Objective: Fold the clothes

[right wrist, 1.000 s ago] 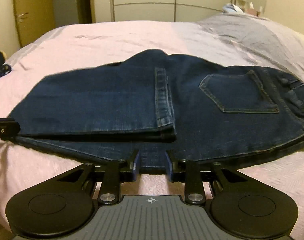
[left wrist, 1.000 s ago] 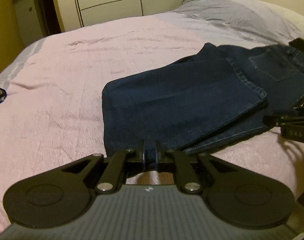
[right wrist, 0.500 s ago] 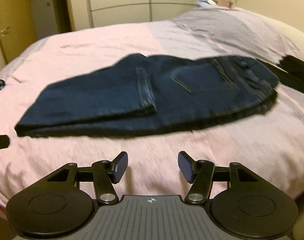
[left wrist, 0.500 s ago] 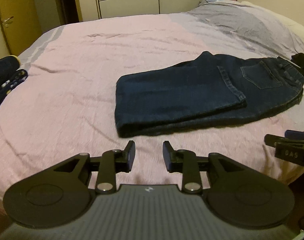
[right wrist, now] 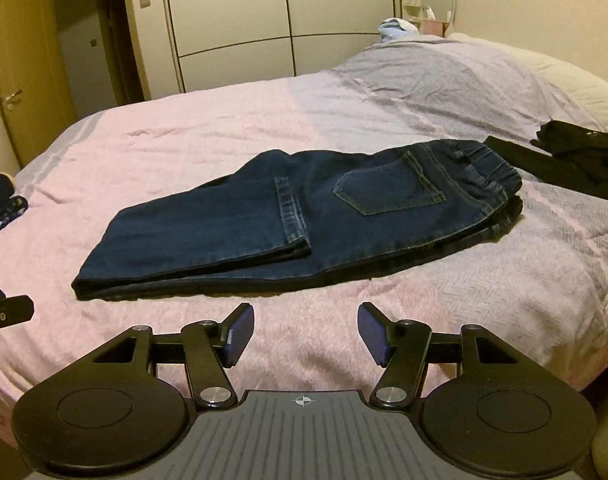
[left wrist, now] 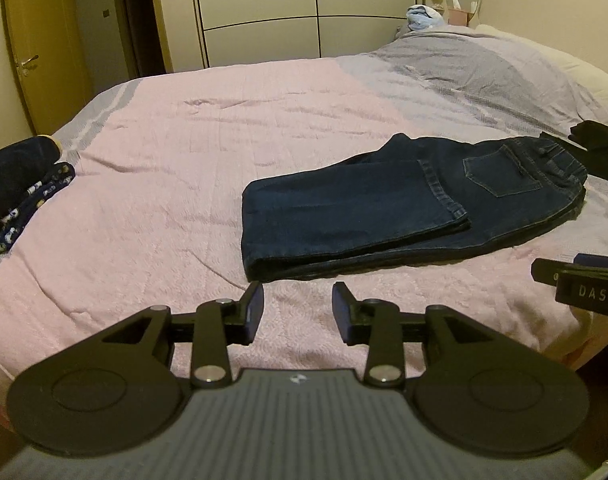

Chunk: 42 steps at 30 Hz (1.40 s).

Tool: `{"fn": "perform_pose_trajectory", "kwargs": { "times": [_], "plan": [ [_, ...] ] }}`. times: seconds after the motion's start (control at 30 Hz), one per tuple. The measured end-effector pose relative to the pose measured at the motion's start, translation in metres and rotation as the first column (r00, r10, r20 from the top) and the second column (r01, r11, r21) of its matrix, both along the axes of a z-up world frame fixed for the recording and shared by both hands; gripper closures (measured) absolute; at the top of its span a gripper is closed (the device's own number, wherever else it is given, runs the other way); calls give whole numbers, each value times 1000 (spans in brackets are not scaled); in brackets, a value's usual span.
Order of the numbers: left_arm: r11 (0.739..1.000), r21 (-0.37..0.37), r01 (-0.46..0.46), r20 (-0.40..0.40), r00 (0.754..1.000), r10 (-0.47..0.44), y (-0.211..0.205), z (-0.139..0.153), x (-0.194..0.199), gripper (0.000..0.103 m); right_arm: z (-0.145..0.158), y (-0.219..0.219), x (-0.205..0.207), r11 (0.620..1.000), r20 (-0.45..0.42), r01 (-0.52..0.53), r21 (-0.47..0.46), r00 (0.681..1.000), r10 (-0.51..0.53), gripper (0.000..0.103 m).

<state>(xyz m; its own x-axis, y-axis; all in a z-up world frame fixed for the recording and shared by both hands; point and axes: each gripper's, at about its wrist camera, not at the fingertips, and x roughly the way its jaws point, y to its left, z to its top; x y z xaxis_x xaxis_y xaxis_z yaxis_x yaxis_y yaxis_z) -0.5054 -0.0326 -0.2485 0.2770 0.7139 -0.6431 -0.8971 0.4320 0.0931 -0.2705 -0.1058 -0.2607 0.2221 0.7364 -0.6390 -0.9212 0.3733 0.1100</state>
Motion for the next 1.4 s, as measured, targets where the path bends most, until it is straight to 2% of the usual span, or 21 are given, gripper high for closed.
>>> {"fn": "perform_pose_trajectory", "kwargs": {
  "times": [0.3, 0.43, 0.53, 0.63, 0.77, 0.93, 1.07, 1.23, 1.3, 1.4],
  "plan": [
    [1000, -18, 14, -11, 1000, -15, 9, -8, 11, 69, -15, 11, 16, 999, -38, 33, -35, 999, -34, 42],
    [999, -36, 27, 10, 1000, -27, 19, -13, 13, 69, -25, 16, 30, 998, -79, 51, -45, 995, -54, 42],
    [998, -57, 26, 26, 999, -25, 29, -19, 14, 69, -33, 14, 52, 996, -154, 83, -19, 984, -85, 42],
    [997, -68, 29, 38, 999, -27, 41, -25, 18, 69, -42, 9, 83, 991, -256, 136, 19, 958, -126, 42],
    [996, -73, 44, 55, 998, -40, 58, -31, 26, 69, -55, -5, 144, 957, -445, 272, 101, 873, -201, 42],
    [994, -88, 62, 91, 994, -54, 84, -39, 41, 69, -70, -14, 219, 882, -621, 445, 157, 739, -262, 42],
    [995, -76, 72, 113, 992, -63, 101, -45, 50, 69, -86, -14, 266, 820, -720, 544, 180, 641, -267, 41],
    [993, -83, 82, 143, 987, -69, 120, -52, 55, 69, -107, -8, 306, 750, -802, 646, 141, 519, -296, 41],
    [993, -92, 80, 160, 985, -65, 127, -56, 56, 69, -112, -4, 317, 745, -821, 655, 126, 491, -292, 41],
    [990, -116, 76, 184, 981, -53, 135, -63, 54, 69, -116, 2, 326, 748, -820, 653, 124, 491, -293, 41]
  ]
}}
